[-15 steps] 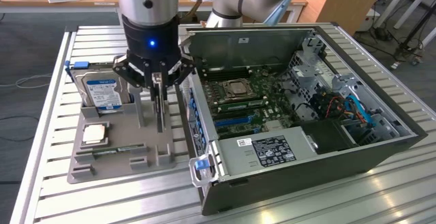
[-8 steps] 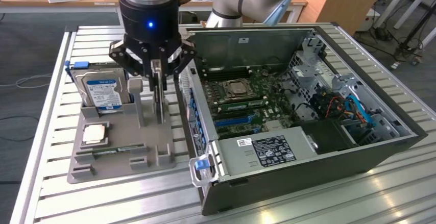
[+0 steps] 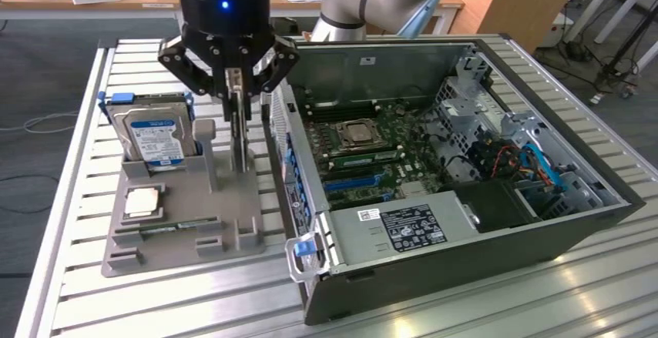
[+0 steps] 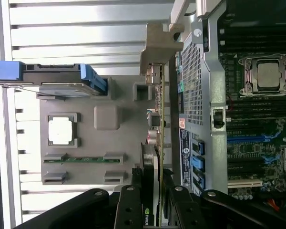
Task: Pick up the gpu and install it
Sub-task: 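Reach for the gpu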
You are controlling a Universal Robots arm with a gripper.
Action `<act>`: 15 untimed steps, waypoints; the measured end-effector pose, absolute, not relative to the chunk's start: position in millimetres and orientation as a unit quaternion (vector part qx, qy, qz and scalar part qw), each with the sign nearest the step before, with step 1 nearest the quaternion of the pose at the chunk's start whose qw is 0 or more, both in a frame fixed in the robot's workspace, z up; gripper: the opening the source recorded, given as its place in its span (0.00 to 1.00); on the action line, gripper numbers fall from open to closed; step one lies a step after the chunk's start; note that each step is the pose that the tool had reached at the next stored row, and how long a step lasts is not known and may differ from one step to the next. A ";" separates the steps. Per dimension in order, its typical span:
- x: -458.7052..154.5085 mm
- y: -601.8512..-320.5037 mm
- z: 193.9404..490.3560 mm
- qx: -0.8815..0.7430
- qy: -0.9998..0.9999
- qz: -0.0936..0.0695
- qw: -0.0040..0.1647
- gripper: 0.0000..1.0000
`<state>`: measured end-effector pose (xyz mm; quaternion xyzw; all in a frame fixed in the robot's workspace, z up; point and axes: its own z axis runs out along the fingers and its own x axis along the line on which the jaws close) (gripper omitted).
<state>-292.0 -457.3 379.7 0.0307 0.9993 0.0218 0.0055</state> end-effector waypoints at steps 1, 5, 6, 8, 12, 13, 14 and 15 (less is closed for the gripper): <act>-292.0 -457.3 383.4 0.031 0.999 0.022 0.006 0.27; -291.5 -457.3 400.0 0.031 0.999 0.022 0.005 0.27; -291.4 -457.3 403.8 0.031 0.999 0.022 0.005 0.27; -291.3 -457.3 411.2 0.031 0.999 0.022 0.006 0.27; -290.9 -457.3 423.2 0.031 0.999 0.022 0.005 0.27; -290.9 -457.3 425.6 0.031 0.999 0.022 0.005 0.27; -290.8 -457.3 427.9 0.031 0.999 0.022 0.006 0.27; -290.8 -457.3 430.2 0.031 0.999 0.022 0.005 0.27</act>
